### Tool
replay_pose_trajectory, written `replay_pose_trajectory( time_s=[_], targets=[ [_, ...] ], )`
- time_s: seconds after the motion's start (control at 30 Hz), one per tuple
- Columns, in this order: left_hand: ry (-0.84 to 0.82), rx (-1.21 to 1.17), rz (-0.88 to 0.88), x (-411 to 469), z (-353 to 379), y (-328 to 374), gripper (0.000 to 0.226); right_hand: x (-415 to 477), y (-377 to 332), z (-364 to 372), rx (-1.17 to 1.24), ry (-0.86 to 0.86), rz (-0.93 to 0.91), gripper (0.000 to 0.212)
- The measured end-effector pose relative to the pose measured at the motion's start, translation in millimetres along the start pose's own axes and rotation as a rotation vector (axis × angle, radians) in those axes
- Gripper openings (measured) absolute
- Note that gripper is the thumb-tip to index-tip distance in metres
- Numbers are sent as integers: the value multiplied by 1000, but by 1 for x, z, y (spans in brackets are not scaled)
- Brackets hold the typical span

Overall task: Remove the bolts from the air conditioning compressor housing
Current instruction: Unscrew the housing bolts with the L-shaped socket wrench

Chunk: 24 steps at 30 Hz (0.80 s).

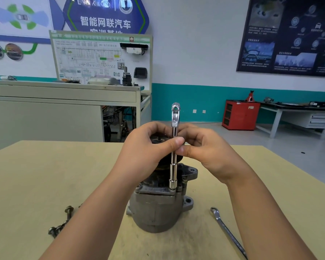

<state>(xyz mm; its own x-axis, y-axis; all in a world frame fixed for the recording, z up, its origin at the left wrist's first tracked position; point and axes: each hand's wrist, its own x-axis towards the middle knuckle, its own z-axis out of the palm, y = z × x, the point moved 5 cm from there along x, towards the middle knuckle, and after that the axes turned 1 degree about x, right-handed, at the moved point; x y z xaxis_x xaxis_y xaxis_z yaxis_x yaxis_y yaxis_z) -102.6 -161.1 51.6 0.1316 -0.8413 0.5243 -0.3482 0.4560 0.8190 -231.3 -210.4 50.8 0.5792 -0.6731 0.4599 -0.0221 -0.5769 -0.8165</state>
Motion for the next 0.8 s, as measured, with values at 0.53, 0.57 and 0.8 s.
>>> replay_pose_trajectory(
  time_s=[0.53,0.57,0.8],
  targets=[
    [-12,54,3,0,-1,0,12,-3,-4,2,-30,-20,35,21],
    [-6,57,3,-1,-1,0,11,-3,-4,2,-36,-18,35,20],
    [12,0,-13,-2,-3,0,9,-4,-5,1,-20,-9,27,19]
  ],
)
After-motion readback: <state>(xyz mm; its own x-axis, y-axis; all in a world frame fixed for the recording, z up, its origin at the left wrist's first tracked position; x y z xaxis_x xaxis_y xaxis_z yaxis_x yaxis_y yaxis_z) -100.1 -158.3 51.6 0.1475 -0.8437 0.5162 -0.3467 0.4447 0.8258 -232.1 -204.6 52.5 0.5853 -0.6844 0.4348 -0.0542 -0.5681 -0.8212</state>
